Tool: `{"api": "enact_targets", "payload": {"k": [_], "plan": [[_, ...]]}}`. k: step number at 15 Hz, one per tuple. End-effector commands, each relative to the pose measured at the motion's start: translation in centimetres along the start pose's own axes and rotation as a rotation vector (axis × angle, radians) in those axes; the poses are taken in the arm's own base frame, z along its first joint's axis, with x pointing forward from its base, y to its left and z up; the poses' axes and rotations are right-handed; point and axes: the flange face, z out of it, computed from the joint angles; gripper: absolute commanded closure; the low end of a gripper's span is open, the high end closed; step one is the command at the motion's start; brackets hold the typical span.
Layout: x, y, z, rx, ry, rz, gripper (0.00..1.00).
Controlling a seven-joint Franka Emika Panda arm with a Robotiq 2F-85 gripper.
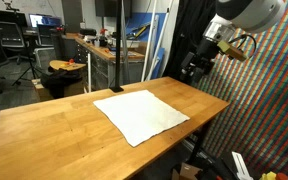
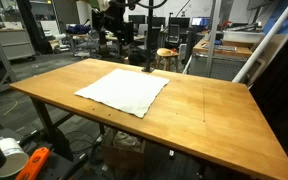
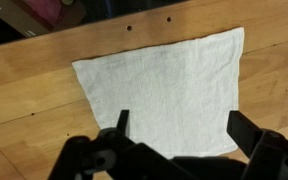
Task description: Fold the towel
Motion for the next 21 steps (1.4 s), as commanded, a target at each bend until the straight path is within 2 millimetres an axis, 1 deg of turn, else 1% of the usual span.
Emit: {"api": "enact_targets", "payload": {"k": [1,4,10,12,16,18,21], "plan": [[0.2,0.0,-0.3,-0.001,0.005,0.0,0.0],[0.4,-0.1,-0.9,-0.001,0.019,-0.002,0.0],[0.4,-0.1,-1.0,-0.001,0.019,-0.002,0.0],[1.2,0.0,-0.3,-0.032,0.037,0.151,0.0],[2.1,0.8,1.7,-0.043,0.044,0.366,0.0],[2.0,1.5,3.1,-0.033,0.023,0.475,0.0],[1.7,3.3,5.1,-0.003,-0.013,0.607,0.0]]}}
